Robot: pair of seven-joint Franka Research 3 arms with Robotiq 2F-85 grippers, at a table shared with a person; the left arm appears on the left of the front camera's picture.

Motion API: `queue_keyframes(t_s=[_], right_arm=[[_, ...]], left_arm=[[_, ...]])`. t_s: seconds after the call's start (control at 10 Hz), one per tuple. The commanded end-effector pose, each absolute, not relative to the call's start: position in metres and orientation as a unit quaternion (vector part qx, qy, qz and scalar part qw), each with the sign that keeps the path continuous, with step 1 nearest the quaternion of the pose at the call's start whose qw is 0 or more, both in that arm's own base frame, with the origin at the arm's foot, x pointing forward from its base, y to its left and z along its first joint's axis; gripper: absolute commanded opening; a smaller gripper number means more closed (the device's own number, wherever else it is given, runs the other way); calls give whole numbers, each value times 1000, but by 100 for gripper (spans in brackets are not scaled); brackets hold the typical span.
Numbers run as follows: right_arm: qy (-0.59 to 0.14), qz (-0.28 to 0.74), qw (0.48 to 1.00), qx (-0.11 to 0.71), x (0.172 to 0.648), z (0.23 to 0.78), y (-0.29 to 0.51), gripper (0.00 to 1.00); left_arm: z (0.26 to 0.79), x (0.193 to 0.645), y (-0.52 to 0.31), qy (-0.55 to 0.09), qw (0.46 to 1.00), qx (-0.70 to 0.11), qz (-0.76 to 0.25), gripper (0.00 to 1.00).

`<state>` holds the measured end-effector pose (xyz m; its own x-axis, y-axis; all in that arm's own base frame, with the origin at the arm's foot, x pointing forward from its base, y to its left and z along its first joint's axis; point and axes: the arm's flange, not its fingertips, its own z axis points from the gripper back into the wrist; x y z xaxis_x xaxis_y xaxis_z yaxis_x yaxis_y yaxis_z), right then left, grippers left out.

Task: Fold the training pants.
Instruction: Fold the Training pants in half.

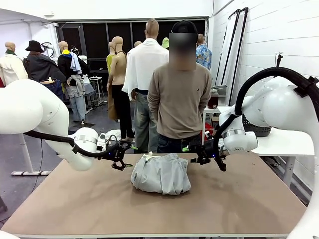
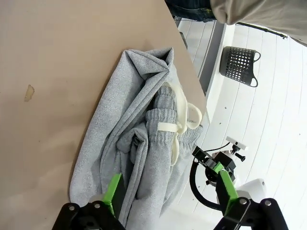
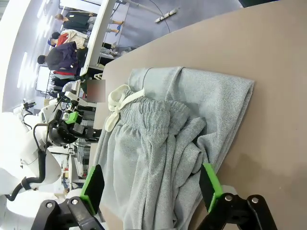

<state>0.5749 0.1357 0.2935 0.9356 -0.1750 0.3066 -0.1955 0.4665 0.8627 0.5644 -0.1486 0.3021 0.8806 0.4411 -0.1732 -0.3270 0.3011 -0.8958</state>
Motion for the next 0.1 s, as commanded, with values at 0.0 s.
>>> queue_keyframes(t_s=[0.0], right_arm=[[-179, 6, 837, 517, 575, 293, 136, 100]], left_arm=[[302, 564, -148, -49, 801, -544, 243, 100]])
